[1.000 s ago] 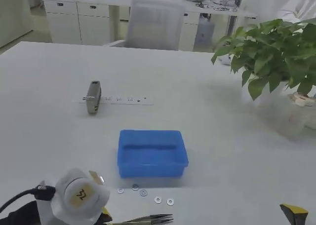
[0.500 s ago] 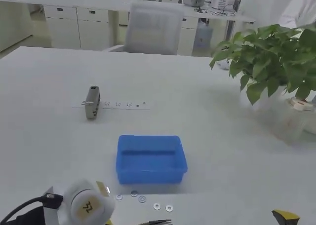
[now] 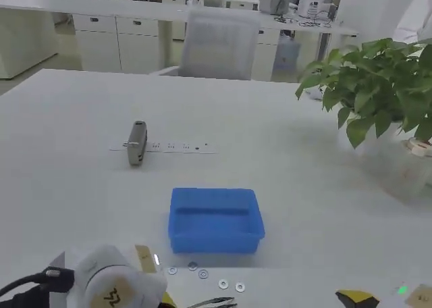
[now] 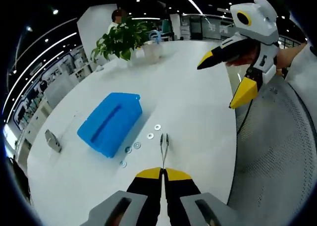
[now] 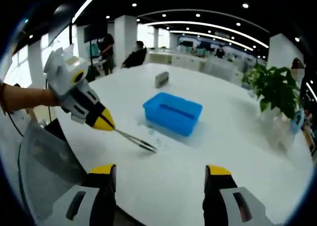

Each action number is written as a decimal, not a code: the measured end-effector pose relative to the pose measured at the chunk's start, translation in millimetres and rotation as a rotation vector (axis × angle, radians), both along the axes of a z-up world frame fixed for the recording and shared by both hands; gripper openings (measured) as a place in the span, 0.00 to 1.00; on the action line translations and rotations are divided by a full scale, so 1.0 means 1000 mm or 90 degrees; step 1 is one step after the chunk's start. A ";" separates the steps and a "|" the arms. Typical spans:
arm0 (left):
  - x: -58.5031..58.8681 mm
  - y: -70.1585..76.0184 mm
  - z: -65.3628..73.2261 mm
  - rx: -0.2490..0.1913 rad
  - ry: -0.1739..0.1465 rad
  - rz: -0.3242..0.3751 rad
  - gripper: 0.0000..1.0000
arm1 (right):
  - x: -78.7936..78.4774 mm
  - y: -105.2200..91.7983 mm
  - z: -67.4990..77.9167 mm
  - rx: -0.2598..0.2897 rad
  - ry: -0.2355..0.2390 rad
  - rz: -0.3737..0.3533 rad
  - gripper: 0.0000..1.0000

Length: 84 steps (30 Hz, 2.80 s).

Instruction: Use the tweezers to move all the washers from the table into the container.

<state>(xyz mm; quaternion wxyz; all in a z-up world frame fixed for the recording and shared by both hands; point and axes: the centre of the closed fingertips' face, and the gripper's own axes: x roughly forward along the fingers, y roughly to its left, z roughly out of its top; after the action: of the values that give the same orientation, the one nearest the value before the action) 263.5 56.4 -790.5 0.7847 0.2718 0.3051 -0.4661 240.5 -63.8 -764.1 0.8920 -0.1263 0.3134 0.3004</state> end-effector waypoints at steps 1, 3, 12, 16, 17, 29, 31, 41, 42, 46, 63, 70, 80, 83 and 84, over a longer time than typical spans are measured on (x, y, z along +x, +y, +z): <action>-0.001 -0.001 0.004 -0.004 -0.003 0.000 0.00 | 0.000 0.005 0.000 0.001 0.000 0.013 0.66; -0.004 -0.006 0.014 -0.016 -0.010 -0.003 0.00 | -0.001 0.015 -0.001 0.004 0.007 0.039 0.62; -0.013 -0.020 0.033 -0.046 -0.032 -0.017 0.00 | -0.006 0.061 -0.015 0.027 0.039 0.166 0.38; -0.024 -0.024 0.039 -0.043 -0.023 -0.052 0.00 | -0.001 0.078 -0.021 -0.011 0.019 0.240 0.29; -0.026 -0.025 0.041 -0.040 -0.022 -0.062 0.00 | -0.001 0.083 -0.021 -0.014 0.015 0.260 0.26; -0.044 -0.037 0.052 -0.014 -0.020 -0.185 0.00 | -0.012 0.108 -0.031 -0.028 0.019 0.354 0.06; -0.046 -0.038 0.052 -0.013 -0.019 -0.193 0.00 | -0.013 0.107 -0.032 -0.032 0.016 0.362 0.05; -0.052 -0.041 0.060 -0.016 -0.035 -0.218 0.00 | -0.018 0.111 -0.028 -0.043 -0.003 0.401 0.04; -0.051 -0.041 0.061 -0.022 -0.038 -0.213 0.00 | -0.018 0.112 -0.027 -0.044 -0.007 0.400 0.04; -0.036 -0.034 0.068 -0.080 -0.060 -0.093 0.00 | -0.010 0.111 -0.024 -0.050 -0.019 0.389 0.03; -0.043 0.065 0.054 -0.181 -0.085 0.324 0.69 | 0.048 0.113 0.009 0.045 -0.013 0.311 0.03; -0.054 0.067 0.033 -0.155 -0.081 0.342 0.84 | 0.069 0.123 0.001 0.059 -0.002 0.303 0.03; -0.052 0.068 0.015 -0.139 -0.093 0.358 0.91 | 0.094 0.136 -0.012 0.065 -0.005 0.303 0.04; -0.050 0.067 0.013 -0.144 -0.093 0.358 0.91 | 0.102 0.140 -0.016 0.058 -0.015 0.306 0.04; -0.050 0.068 0.010 -0.136 -0.087 0.359 0.91 | 0.104 0.141 -0.018 0.057 -0.014 0.306 0.04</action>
<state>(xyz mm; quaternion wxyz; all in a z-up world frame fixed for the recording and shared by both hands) 213.2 124.1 -780.0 0.9259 0.1228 0.2644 -0.2402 344.8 77.3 -782.0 0.8028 -0.1606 0.2509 0.5164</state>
